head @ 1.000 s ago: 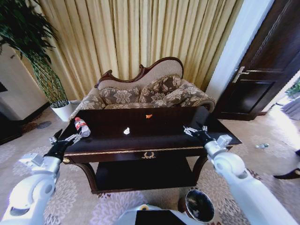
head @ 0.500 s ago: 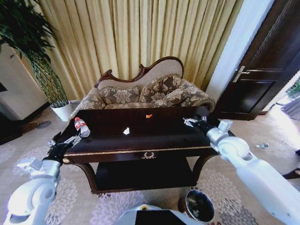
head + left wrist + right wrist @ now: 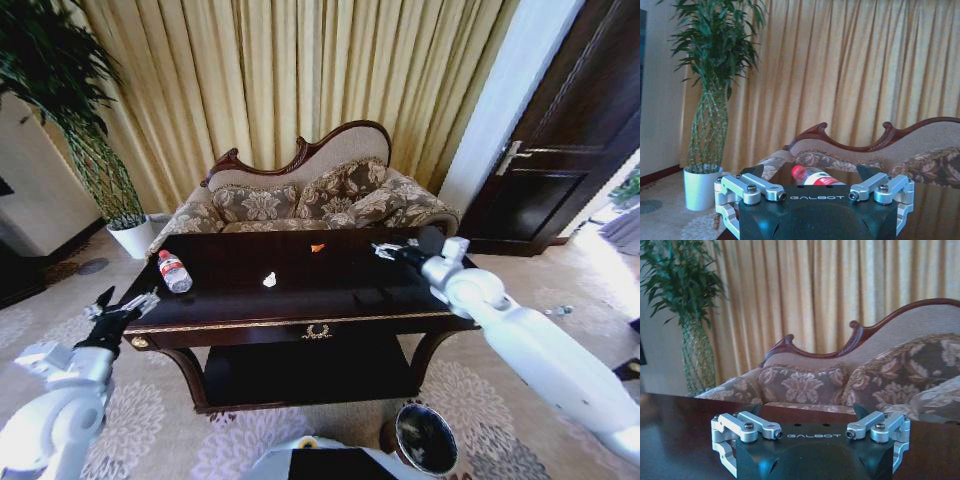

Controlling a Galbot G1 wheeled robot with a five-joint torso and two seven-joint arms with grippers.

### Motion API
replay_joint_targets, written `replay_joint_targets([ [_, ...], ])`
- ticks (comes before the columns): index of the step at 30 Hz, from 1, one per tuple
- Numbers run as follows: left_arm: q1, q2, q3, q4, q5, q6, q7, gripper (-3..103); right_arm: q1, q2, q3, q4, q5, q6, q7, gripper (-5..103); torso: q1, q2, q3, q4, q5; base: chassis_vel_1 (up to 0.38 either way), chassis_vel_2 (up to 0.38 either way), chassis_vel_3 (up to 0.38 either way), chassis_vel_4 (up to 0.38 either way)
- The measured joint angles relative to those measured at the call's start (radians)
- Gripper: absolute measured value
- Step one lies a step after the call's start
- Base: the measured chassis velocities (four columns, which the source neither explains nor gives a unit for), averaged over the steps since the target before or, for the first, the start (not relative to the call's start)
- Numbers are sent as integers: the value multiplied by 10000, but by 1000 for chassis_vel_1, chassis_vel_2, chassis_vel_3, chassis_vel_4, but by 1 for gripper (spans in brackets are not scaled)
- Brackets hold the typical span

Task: Move to the front of the table and place the trash on the table into the trash bin.

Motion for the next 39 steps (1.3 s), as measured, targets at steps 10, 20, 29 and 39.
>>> replay_joint_targets([
  [10, 57, -244, -321, 150, -68, -134, 38, 100, 2733, 919, -2661, -1435, 112, -150, -138, 100, 0, 0, 0, 4, -2, 0, 0, 0, 0],
  [20, 205, -426, -702, 311, -294, -169, 165, 100, 4182, 2282, -4058, -2671, -29, -364, -132, 100, 1, -1, 1, 2, 0, 0, 0, 0, 0],
  [29, 134, -209, -828, 323, -539, 410, 170, 100, 4086, 2343, -4249, -2845, -20, -1057, 328, 100, 1, -1, 0, 5, 3, 0, 0, 0, 0],
  [39, 91, -24, -788, 163, -617, 711, 178, 100, 3396, 2200, -3679, -3083, -168, -1275, 417, 100, 0, 0, -1, 1, 3, 0, 0, 0, 0],
])
